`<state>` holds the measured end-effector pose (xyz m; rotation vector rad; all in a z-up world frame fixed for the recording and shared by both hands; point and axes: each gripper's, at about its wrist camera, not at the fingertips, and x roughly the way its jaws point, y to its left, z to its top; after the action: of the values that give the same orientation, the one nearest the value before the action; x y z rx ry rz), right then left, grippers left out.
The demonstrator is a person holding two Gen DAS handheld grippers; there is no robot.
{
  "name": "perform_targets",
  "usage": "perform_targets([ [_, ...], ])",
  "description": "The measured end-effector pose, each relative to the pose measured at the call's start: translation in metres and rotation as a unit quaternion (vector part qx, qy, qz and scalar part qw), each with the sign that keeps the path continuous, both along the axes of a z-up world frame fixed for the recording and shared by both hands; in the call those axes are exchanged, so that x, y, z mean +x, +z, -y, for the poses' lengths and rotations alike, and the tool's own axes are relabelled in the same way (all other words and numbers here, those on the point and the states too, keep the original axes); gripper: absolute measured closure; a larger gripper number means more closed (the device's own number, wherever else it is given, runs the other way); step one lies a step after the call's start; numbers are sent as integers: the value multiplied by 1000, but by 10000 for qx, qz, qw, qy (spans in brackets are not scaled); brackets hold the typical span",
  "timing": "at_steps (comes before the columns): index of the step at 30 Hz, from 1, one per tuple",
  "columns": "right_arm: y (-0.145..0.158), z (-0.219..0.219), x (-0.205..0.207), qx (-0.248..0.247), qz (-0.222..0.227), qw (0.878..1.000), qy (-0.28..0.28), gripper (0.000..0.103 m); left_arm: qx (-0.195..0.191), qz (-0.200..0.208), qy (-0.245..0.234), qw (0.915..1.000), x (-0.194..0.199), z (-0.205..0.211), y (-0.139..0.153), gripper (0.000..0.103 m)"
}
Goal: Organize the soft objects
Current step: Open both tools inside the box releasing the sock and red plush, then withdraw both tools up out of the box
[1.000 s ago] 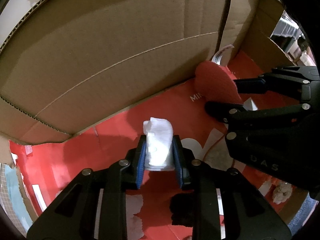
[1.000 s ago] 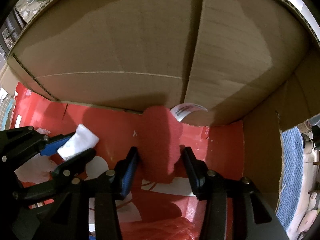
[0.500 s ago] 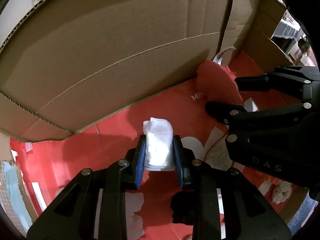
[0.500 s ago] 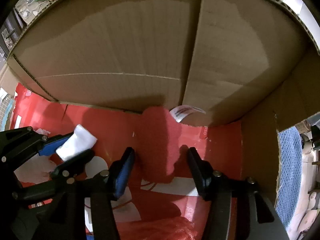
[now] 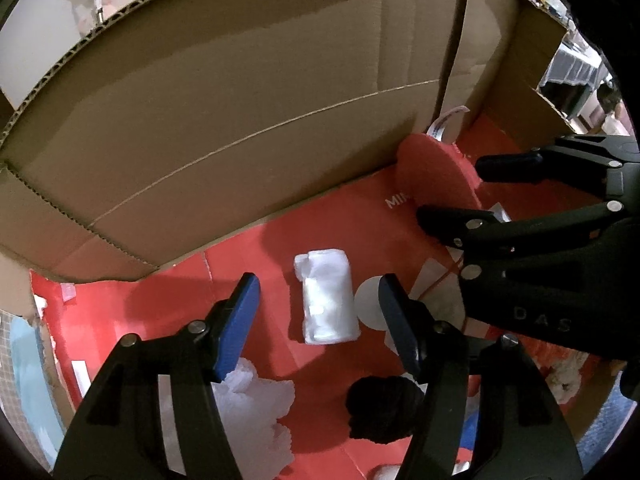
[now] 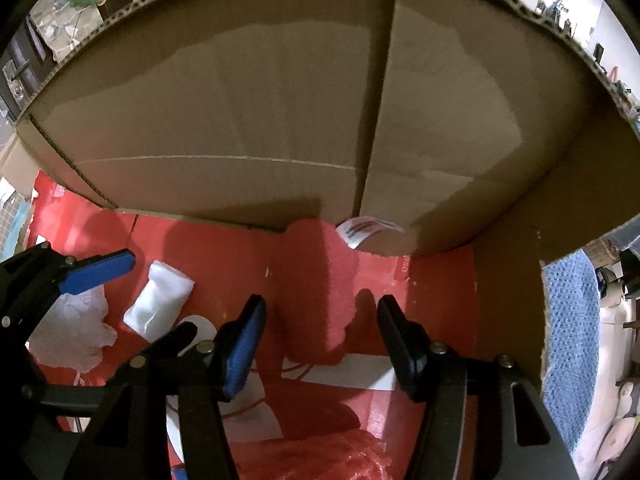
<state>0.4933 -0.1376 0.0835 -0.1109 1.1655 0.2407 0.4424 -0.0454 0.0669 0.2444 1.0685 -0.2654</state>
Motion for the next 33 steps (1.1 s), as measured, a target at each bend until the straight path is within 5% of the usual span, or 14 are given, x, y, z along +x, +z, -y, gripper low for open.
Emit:
perform_targets([
  [18,73,16,-55,57,619,9980,-128,25,-406,527,237,9975,-63,-11,62,36],
  [33,123,12,-149,386,1657,9851,-250,10,-820,1560,739,9816,-153,-37,87,20],
])
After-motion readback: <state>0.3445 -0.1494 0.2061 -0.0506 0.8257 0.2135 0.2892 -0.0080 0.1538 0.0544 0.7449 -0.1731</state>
